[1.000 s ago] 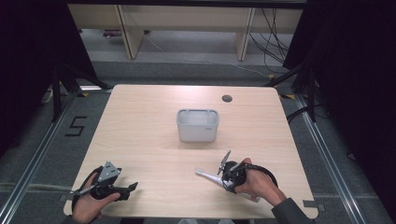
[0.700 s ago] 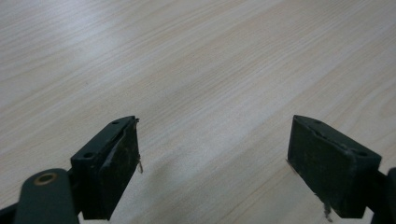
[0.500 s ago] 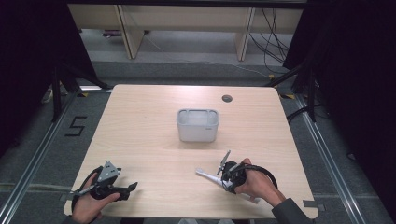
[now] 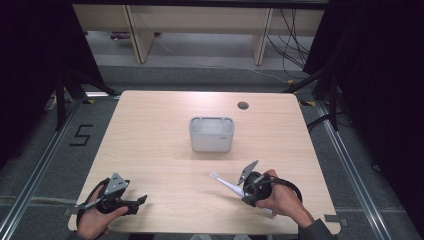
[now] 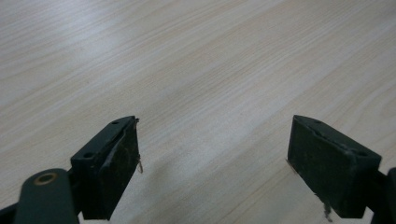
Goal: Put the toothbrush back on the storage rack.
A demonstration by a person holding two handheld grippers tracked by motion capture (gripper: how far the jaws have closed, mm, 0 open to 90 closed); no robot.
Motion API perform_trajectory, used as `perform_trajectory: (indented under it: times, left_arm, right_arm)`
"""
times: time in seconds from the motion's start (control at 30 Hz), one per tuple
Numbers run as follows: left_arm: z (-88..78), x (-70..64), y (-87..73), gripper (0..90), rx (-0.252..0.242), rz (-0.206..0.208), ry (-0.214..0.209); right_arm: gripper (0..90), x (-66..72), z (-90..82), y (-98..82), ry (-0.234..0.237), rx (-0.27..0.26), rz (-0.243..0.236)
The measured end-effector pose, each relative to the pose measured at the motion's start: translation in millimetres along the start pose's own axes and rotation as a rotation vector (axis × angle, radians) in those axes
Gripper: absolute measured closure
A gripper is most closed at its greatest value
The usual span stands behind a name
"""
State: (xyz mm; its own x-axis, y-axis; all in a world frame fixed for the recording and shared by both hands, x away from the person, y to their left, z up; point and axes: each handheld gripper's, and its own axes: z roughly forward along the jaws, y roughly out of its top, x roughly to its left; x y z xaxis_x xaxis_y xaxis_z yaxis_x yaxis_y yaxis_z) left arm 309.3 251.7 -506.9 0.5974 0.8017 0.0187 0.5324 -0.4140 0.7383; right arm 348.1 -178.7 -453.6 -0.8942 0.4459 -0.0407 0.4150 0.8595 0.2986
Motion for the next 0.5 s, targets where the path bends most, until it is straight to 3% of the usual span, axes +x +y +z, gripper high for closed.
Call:
perform_trajectory:
  times: [0.07, 0.13, 0.2, 0.27, 0.3, 0.43, 0.5]
  left_arm:
    - [1.5, -1.4, -0.3, 16.1, -0.022, -0.022, 0.002]
    - [1.3, -1.6, -0.2, 16.1, -0.016, -0.026, 0.003]
    - [-0.5, -0.1, 0.1, 16.1, 0.005, -0.003, 0.003]
    - [-0.3, 0.1, -0.1, 16.1, 0.001, 0.000, 0.001]
    - [-0.2, 0.1, -0.2, 16.0, -0.003, -0.001, 0.003]
    - [-0.9, 0.1, 0.2, 16.1, 0.003, -0.004, 0.006]
    - [-1.0, 0.3, -0.1, 16.1, -0.002, 0.003, 0.003]
  right_arm:
    - [66.7, -0.4, -2.4, -0.7, -0.005, -0.020, 0.003]
    - [66.7, 0.2, -10.6, -1.9, 0.007, -0.100, 0.007]
    - [66.8, 1.4, -16.2, -2.5, 0.005, -0.162, 0.029]
    - [66.7, 1.7, -18.7, -2.4, 0.007, -0.182, 0.038]
    - [66.8, -0.4, -22.7, -1.8, 0.000, -0.251, 0.035]
    - [66.7, -3.9, -27.8, -0.2, 0.004, -0.391, 0.070]
    - [66.7, -5.8, -26.7, 0.2, 0.004, -0.434, 0.089]
